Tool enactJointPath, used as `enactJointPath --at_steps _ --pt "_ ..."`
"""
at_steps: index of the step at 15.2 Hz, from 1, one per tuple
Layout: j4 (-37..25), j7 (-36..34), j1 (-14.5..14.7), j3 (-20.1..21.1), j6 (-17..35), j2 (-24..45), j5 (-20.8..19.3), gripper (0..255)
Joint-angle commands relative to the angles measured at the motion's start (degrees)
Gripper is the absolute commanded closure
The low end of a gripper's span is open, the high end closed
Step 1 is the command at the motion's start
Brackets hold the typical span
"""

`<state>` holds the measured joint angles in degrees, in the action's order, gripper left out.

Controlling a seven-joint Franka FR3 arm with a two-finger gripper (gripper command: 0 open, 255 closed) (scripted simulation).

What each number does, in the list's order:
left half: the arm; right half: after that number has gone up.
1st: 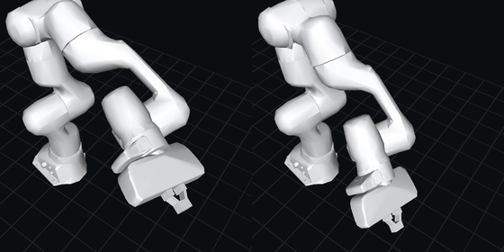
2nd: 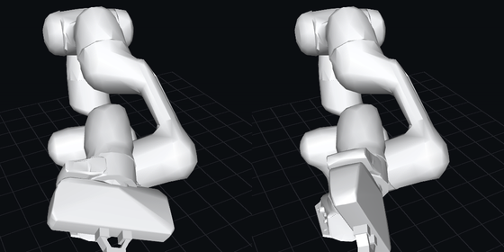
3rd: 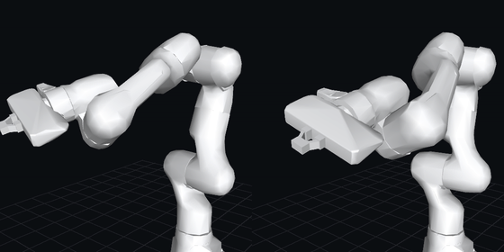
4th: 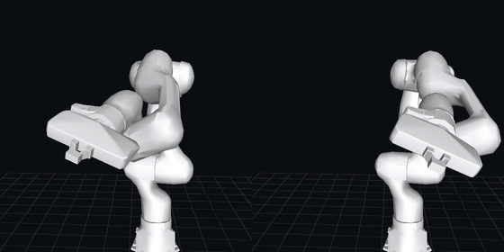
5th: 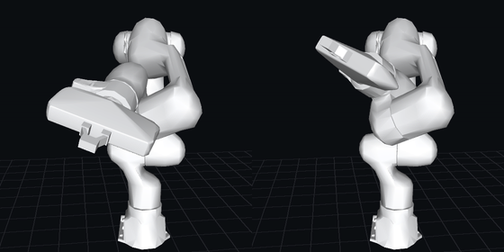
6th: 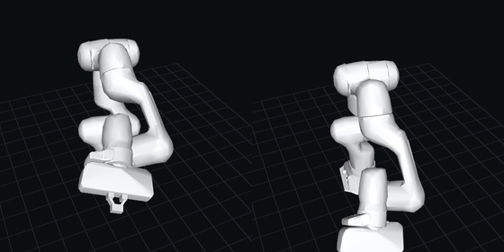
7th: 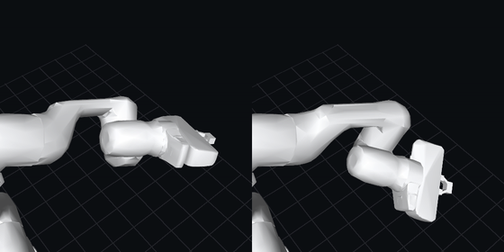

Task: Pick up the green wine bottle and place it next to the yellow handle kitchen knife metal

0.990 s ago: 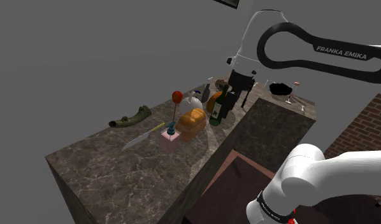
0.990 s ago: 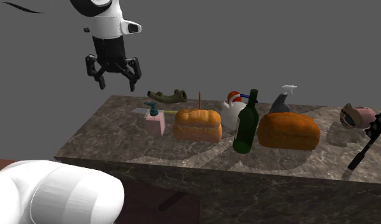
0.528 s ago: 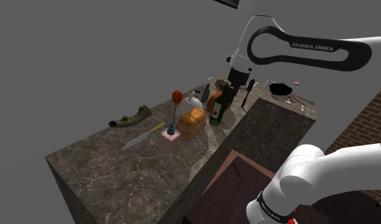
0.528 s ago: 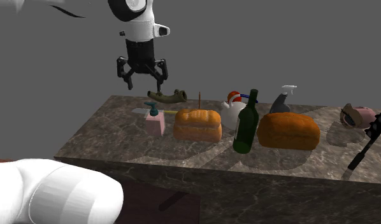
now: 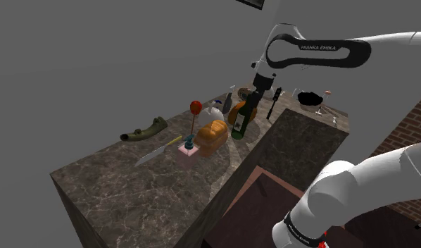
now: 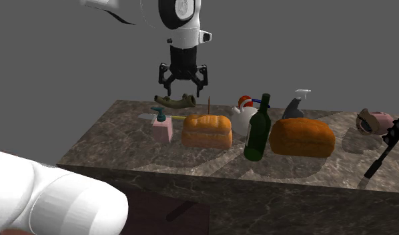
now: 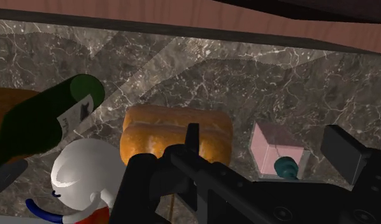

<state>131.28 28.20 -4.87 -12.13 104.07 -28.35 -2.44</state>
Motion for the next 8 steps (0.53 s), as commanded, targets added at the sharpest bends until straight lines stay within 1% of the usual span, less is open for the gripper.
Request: enactJointPath --at_steps 1,4,8 --pt "-2.6 3.0 -0.6 -2.3 1.0 3.5 -0.5 0" --pt "-6.6 6.8 -1.1 -5.1 2.3 8.6 -0.4 0" --pt "-12.9 12.2 -1.8 -8.5 3.5 16.0 0.8 0"
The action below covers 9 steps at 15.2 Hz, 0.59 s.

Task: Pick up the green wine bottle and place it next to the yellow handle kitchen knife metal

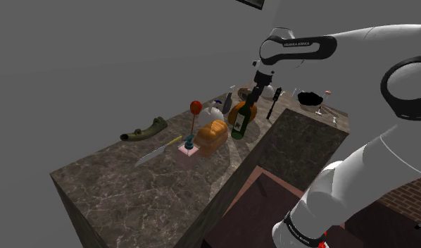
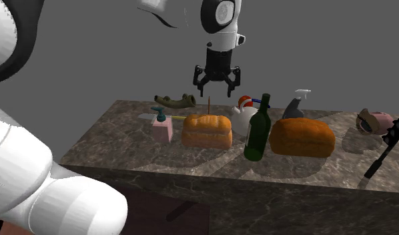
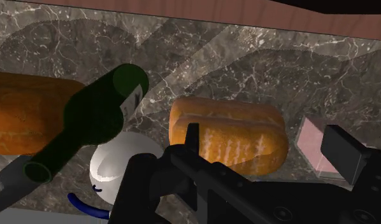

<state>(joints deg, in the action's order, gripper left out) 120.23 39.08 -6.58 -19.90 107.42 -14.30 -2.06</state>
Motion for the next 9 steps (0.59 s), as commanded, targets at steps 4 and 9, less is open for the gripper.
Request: enactJointPath --at_steps 4,9 --pt "-9.2 6.8 -1.2 -3.8 0.5 10.0 2.9 0" --pt "-20.4 13.7 -3.9 -6.5 -0.6 21.0 7.7 0"
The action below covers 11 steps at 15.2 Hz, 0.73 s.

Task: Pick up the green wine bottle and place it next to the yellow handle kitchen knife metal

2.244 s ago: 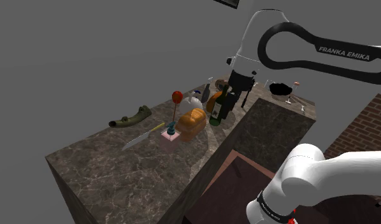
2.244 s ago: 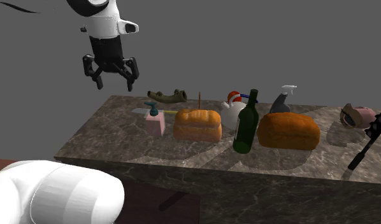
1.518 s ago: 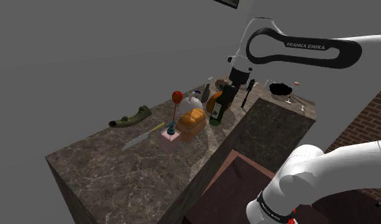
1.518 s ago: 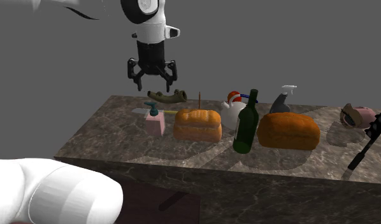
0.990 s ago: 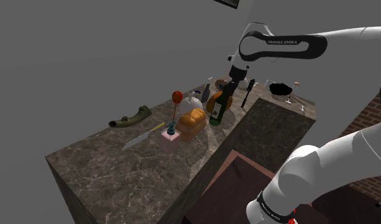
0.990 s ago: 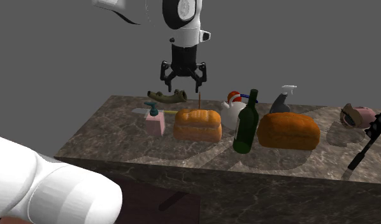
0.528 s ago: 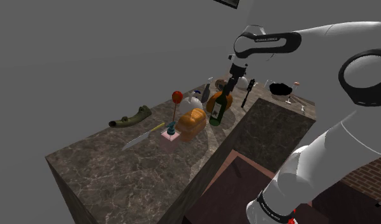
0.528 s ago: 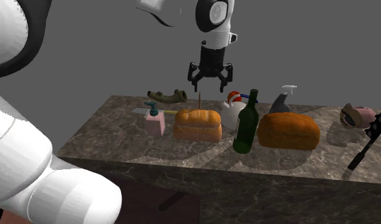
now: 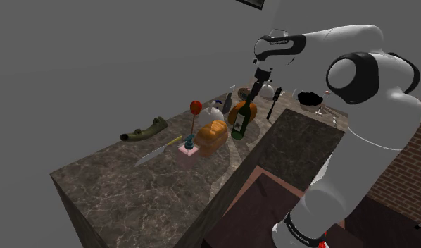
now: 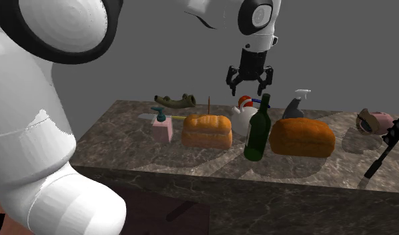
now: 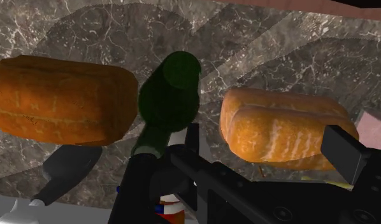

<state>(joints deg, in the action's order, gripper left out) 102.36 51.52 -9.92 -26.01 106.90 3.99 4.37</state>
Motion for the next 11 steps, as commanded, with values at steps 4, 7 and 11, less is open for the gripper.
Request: enactJointPath --at_steps 4,7,11 --pt "-13.6 6.1 -4.2 -1.2 -2.4 12.3 5.6 0" --pt "-20.4 8.2 -6.8 -1.1 -4.3 17.6 7.8 0" --pt "-17.6 8.4 -6.5 -1.0 -1.4 17.9 8.0 0"
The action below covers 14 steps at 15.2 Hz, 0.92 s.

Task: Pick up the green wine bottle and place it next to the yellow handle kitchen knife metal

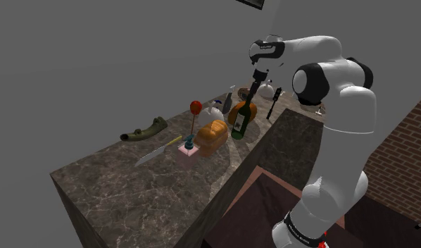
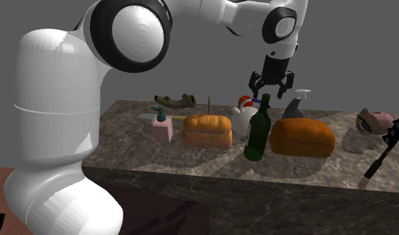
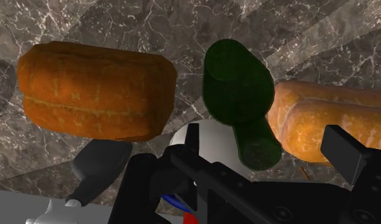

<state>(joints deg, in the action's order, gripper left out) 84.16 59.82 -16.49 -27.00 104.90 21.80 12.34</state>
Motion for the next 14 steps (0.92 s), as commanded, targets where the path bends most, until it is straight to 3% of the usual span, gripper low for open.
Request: enactJointPath --at_steps 1,11,12,14 --pt "1.2 0.1 0.1 0.1 1.4 0.1 0.1 0" --pt "2.8 0.3 0.2 0.2 3.2 0.5 0.3 0" --pt "2.8 0.3 0.2 0.2 3.2 0.5 0.3 255" --pt "2.8 0.3 0.2 0.2 3.2 0.5 0.3 255"
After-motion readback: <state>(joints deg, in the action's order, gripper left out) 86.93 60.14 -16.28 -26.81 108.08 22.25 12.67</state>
